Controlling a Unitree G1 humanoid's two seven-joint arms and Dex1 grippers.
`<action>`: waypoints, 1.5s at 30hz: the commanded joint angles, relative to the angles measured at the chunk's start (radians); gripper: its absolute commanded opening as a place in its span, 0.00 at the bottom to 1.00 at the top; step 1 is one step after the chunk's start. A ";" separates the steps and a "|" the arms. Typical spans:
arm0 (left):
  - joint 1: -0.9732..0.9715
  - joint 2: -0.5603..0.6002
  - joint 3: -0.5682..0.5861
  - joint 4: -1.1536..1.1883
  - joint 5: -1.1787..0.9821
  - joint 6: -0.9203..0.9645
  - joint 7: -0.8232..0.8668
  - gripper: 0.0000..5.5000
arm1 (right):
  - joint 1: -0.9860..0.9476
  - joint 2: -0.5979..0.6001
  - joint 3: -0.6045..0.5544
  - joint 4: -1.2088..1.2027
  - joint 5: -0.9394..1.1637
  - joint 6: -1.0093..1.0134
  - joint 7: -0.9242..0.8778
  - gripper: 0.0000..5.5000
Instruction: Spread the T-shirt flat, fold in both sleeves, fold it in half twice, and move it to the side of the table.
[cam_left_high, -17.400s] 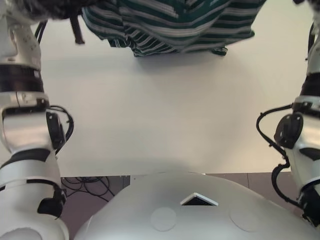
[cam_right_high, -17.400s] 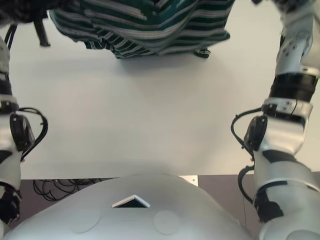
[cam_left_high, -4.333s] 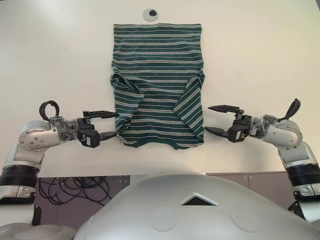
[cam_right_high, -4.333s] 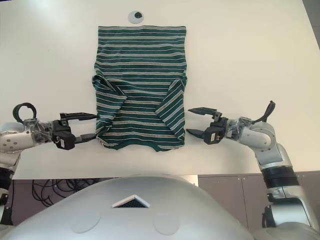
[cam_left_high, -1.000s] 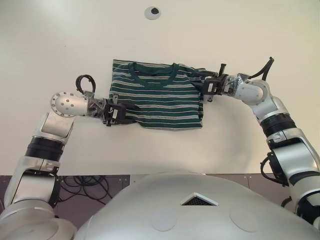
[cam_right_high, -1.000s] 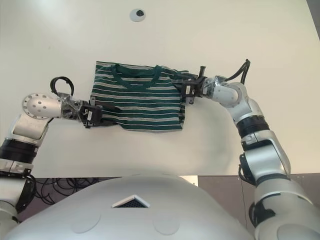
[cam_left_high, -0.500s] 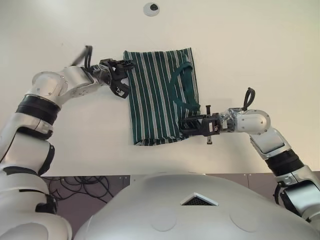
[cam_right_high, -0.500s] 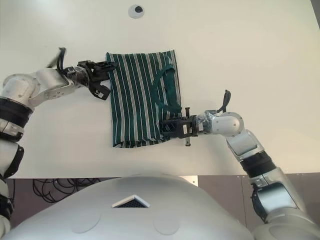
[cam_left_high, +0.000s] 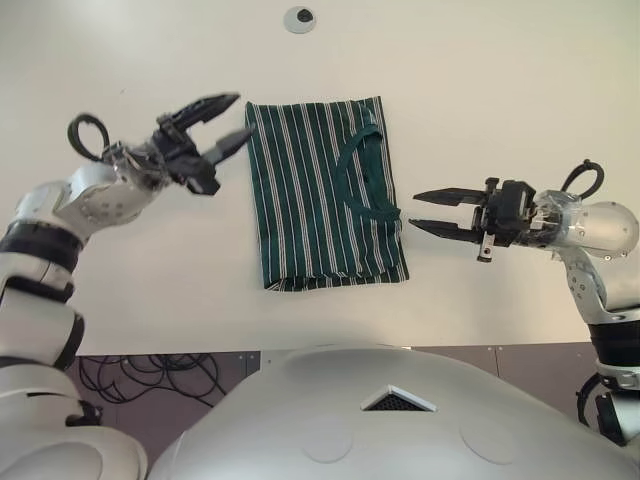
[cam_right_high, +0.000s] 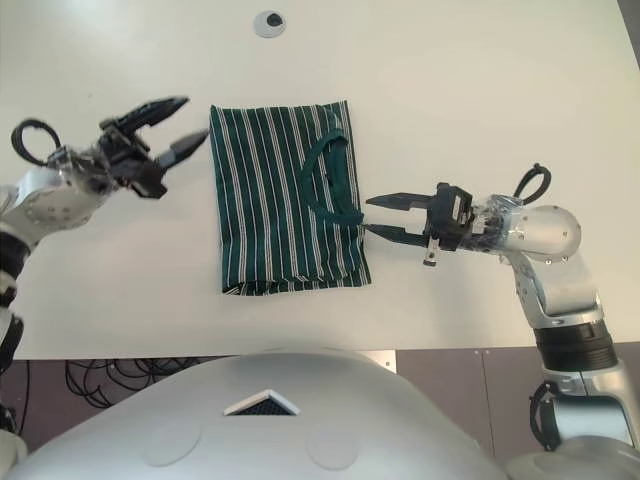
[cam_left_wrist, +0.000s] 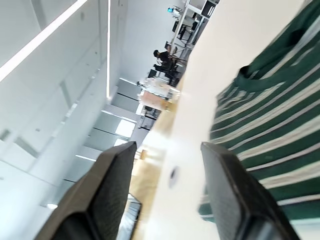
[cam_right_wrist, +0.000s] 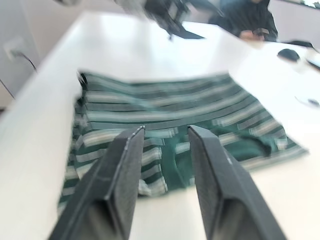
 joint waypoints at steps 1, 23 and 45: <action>0.190 0.137 -0.098 -0.111 -0.215 0.083 -0.351 0.54 | 0.060 -0.036 0.002 0.140 -0.137 -0.177 0.018 0.43; 0.367 -0.033 -0.029 -0.176 -0.084 0.172 -0.715 0.51 | -0.048 0.044 0.256 0.399 -0.573 -0.735 -0.193 0.51; 0.459 -0.008 0.009 -0.427 -0.453 0.456 -1.092 0.02 | -0.031 -0.033 0.380 0.214 -0.179 -0.474 -0.028 0.00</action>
